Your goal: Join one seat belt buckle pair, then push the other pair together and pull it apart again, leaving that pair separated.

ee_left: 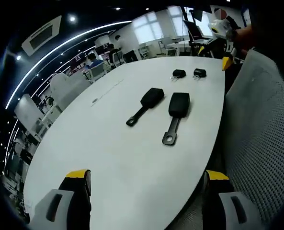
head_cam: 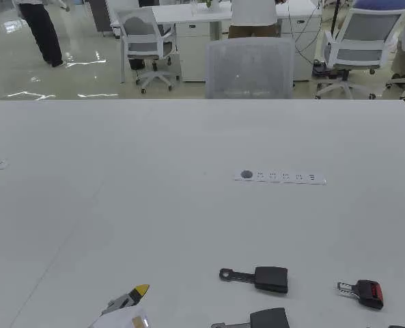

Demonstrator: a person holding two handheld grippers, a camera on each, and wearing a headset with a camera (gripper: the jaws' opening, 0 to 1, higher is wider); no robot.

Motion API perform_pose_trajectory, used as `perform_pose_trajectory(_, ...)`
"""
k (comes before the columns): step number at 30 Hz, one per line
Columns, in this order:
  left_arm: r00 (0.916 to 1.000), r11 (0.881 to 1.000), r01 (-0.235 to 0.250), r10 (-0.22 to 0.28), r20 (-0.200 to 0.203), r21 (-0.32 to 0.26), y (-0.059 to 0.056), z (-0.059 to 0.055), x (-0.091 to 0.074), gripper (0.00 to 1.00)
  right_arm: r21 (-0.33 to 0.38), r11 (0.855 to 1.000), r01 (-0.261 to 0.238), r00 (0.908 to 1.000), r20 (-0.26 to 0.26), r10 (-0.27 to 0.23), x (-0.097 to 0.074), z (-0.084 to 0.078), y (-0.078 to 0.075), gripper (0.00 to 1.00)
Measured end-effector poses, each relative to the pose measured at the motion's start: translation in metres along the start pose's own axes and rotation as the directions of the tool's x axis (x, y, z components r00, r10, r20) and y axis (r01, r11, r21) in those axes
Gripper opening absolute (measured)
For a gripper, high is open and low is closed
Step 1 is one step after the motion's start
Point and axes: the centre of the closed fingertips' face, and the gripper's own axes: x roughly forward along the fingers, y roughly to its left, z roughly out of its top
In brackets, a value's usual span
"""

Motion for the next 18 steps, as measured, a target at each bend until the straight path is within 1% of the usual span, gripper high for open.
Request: perform_pose_trajectory(18, 0.9999, 1.0, -0.001, 0.001, -0.012, 0.002, -0.0005, -0.0023, 0.0006, 0.96, 0.003, 1.0, -0.009, 0.9999, -0.012, 0.009, 0.0024, -0.0019, -0.0012, 0.94)
